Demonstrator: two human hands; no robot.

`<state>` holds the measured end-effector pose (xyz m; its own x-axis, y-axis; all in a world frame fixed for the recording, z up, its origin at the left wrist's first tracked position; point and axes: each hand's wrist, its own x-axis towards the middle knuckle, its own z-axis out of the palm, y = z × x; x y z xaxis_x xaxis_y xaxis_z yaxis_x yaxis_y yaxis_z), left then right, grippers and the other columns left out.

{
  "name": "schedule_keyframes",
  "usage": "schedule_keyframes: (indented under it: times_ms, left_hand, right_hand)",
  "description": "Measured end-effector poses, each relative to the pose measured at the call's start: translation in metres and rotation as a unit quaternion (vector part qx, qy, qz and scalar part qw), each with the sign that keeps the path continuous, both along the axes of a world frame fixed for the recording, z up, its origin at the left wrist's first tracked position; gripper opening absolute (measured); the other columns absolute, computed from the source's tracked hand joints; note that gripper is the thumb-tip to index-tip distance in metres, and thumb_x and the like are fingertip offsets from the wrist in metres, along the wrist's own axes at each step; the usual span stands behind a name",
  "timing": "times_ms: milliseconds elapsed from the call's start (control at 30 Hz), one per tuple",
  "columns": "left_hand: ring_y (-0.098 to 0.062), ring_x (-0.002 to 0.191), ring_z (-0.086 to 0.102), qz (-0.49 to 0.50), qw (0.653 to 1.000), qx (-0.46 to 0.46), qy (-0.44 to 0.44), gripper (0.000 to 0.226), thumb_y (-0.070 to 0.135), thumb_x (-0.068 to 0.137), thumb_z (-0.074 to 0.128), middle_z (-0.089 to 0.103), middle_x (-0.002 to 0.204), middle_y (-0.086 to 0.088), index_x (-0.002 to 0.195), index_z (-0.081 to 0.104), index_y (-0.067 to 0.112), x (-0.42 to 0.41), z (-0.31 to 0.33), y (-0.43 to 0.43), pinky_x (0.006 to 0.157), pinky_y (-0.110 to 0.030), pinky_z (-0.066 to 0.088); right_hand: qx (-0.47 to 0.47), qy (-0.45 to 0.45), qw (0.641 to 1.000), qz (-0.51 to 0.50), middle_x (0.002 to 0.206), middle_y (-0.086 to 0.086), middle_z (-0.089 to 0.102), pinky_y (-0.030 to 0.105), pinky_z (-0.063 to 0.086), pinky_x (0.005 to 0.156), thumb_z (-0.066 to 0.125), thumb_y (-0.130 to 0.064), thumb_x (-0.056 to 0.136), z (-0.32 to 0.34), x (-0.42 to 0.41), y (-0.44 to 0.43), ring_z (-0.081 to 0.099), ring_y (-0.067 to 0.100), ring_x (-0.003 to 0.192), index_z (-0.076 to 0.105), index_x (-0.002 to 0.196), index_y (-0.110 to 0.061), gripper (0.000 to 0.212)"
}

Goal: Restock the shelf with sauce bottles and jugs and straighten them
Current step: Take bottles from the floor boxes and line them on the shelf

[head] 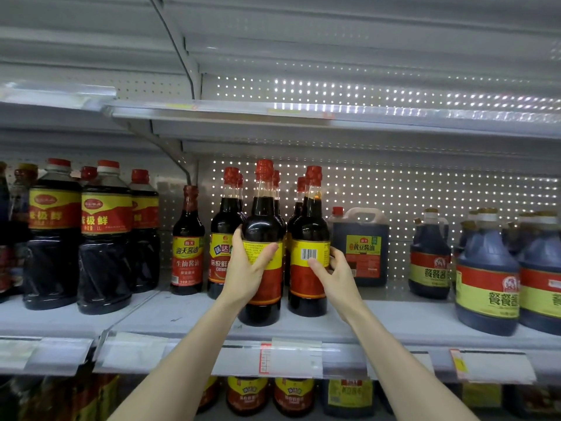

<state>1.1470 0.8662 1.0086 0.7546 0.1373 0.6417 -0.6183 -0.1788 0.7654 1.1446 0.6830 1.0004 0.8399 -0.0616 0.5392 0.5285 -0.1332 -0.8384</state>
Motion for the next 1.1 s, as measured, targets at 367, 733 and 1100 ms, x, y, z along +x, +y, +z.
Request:
schedule_keyframes:
  times_ms: [367, 733, 1100]
  left_hand:
    - [-0.02, 0.132, 0.044, -0.006, 1.0, 0.0, -0.002, 0.116, 0.087, 0.055, 0.059, 0.044, 0.144, -0.002, 0.149, 0.018, 0.033, 0.002, -0.001, 0.001, 0.108, -0.049, 0.039]
    - [-0.019, 0.128, 0.046, -0.012, 1.0, -0.004, -0.018, 0.097, 0.065, 0.072, 0.065, 0.047, 0.14, -0.001, 0.149, 0.019, 0.027, -0.003, 0.002, 0.0, 0.107, -0.048, 0.04]
    - [-0.018, 0.129, 0.046, -0.002, 1.0, -0.004, -0.006, 0.108, 0.076, 0.063, 0.061, 0.046, 0.141, 0.0, 0.149, 0.017, 0.029, -0.002, 0.002, -0.001, 0.107, -0.048, 0.041]
  right_hand:
    - [-0.163, 0.057, 0.974, -0.147, 0.138, 0.007, 0.032, 0.047, 0.04, 0.106, 0.08, -0.052, 0.069, 0.009, 0.01, 0.005, 0.039, 0.027, 0.127, 0.022, 0.141, -0.017, 0.099]
    - [-0.144, 0.088, 0.983, -0.075, 0.14, 0.006, 0.037, 0.037, 0.043, 0.1, 0.081, -0.038, 0.074, 0.015, 0.005, -0.001, 0.044, 0.021, 0.122, 0.014, 0.144, -0.015, 0.1]
    - [-0.182, 0.135, 0.972, -0.064, 0.147, 0.011, 0.033, 0.04, 0.039, 0.107, 0.078, -0.042, 0.076, 0.016, 0.017, -0.003, 0.041, 0.024, 0.128, 0.006, 0.149, -0.013, 0.107]
